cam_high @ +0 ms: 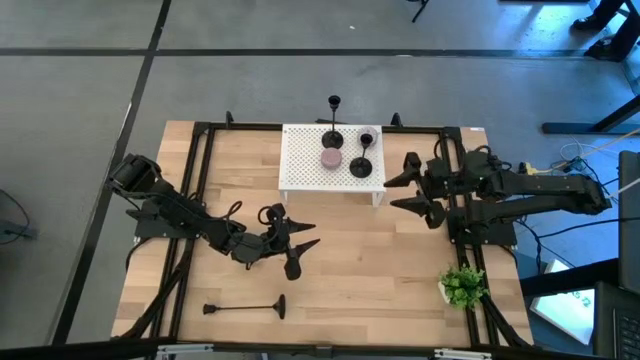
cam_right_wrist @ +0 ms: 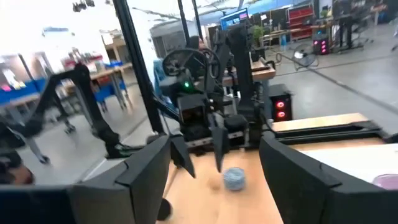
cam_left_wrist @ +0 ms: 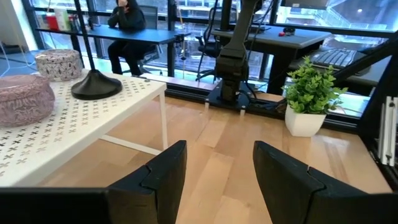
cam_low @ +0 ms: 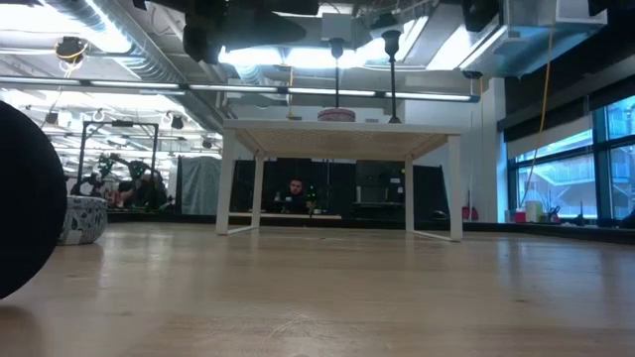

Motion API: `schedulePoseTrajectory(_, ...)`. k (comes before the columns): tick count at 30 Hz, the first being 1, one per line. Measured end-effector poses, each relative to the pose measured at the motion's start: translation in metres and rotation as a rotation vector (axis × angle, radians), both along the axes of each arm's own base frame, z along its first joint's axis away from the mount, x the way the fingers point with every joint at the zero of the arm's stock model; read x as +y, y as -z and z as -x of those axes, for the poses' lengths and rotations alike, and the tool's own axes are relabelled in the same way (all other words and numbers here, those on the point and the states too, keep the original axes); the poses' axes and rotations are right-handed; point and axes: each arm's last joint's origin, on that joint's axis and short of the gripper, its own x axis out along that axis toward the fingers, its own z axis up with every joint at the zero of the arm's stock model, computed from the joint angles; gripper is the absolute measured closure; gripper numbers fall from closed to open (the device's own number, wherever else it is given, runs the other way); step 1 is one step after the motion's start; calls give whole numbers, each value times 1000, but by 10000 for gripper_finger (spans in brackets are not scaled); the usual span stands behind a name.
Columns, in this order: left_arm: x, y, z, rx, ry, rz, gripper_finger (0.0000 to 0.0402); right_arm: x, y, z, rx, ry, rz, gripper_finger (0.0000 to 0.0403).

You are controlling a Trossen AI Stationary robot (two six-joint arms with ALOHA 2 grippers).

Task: Pick & Place candle stick holders
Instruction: Put the gray scented candle on the shelf

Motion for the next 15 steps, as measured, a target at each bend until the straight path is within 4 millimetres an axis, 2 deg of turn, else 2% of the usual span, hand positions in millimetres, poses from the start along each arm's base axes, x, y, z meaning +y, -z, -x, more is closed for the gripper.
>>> schedulePoseTrajectory(9, -7, -1, 1, -6, 116, 37, 219, 8, 3, 0, 30, -55, -14, 153)
schedulePoseTrajectory(15, -17, -4, 4, -33, 198, 35, 219, 21, -5, 3, -74, -257, 54, 153)
